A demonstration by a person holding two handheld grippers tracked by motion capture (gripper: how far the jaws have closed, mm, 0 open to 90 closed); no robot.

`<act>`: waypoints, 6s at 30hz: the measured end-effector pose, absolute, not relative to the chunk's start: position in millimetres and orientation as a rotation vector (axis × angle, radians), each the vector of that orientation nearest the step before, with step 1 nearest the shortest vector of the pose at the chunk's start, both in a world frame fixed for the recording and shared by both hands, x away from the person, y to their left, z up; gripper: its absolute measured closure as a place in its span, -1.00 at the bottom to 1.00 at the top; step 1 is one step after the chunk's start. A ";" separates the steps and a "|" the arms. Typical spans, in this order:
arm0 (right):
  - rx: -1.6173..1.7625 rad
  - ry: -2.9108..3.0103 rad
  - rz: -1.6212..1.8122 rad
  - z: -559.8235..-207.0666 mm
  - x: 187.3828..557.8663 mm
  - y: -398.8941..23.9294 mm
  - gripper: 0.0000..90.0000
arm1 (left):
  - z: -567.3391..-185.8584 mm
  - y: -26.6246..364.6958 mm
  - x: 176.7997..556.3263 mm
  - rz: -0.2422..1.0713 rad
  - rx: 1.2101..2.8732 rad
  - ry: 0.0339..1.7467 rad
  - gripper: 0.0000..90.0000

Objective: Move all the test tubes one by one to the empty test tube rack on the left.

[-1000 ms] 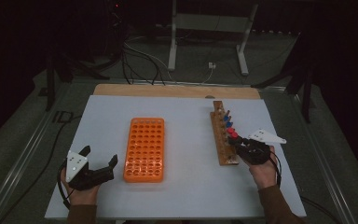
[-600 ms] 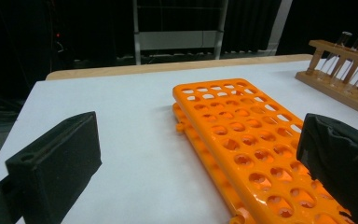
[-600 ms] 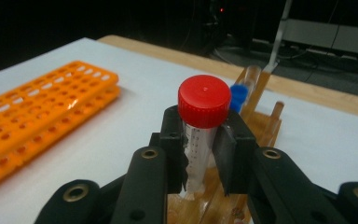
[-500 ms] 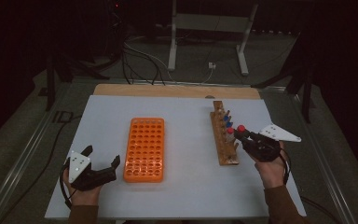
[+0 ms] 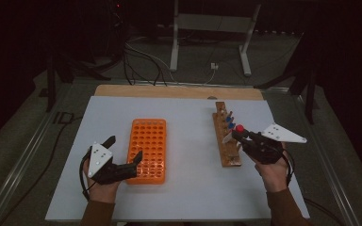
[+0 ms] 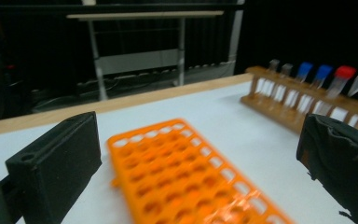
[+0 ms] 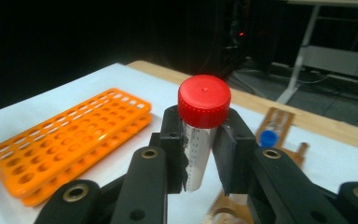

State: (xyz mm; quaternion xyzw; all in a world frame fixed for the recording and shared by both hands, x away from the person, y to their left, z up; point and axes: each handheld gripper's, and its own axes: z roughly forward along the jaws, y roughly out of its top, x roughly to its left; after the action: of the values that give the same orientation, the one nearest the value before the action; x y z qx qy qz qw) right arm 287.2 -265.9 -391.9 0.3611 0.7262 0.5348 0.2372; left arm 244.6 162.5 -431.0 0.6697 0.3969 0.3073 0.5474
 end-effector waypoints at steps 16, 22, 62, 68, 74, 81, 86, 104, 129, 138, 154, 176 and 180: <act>0.906 2.144 1.516 -398.0 289.3 -217.2 0.66 | -429.1 68.0 278.7 0.538 1.730 0.767 -0.89; 0.882 2.183 1.521 -400.3 288.7 -202.5 0.66 | -431.6 46.1 283.5 0.475 1.787 0.703 -0.76; 0.890 2.154 1.585 -401.7 286.0 -211.3 -0.67 | -441.6 52.0 284.9 0.460 1.848 0.683 0.68; 0.954 2.114 1.536 -411.6 287.0 -230.4 -0.94 | -445.4 66.1 283.0 0.465 1.828 0.721 0.68; 1.013 2.080 1.534 -416.4 287.5 -244.7 -1.00 | -450.2 81.5 279.0 0.469 1.805 0.765 0.68; 1.048 2.047 1.540 -416.7 287.5 -252.0 -1.00 | -455.6 96.5 272.6 0.475 1.791 0.802 0.68; 1.051 2.045 1.538 -418.3 287.9 -252.5 -1.00 | -458.2 105.9 268.1 0.475 1.783 0.823 0.68; 1.047 2.040 1.549 -419.4 285.6 -255.2 -1.00 | -475.8 115.6 257.8 0.469 1.850 0.873 0.68; 1.046 2.032 1.552 -420.4 285.0 -259.7 -1.00 | -482.9 112.7 252.0 0.499 1.926 0.855 0.53; 1.100 2.022 1.404 -429.8 298.6 -267.8 -0.97 | -482.5 111.6 252.4 0.487 1.980 0.862 0.69; 1.198 2.045 1.235 -453.6 329.7 -261.6 0.15 | -474.7 123.8 248.5 0.457 1.842 0.847 -0.37; 1.235 1.926 1.319 -442.4 328.0 -269.5 0.66 | -465.6 136.4 254.9 0.463 1.726 0.899 -0.95; 1.226 1.900 1.345 -434.4 324.9 -271.7 0.66 | -461.9 136.4 254.6 0.471 1.711 0.896 -0.93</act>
State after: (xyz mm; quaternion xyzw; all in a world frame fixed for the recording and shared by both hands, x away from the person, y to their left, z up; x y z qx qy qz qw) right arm 324.9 -271.7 -434.5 0.4510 0.6987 0.4946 0.2526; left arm 254.6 136.4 -461.9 0.7215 0.3776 0.1987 0.5453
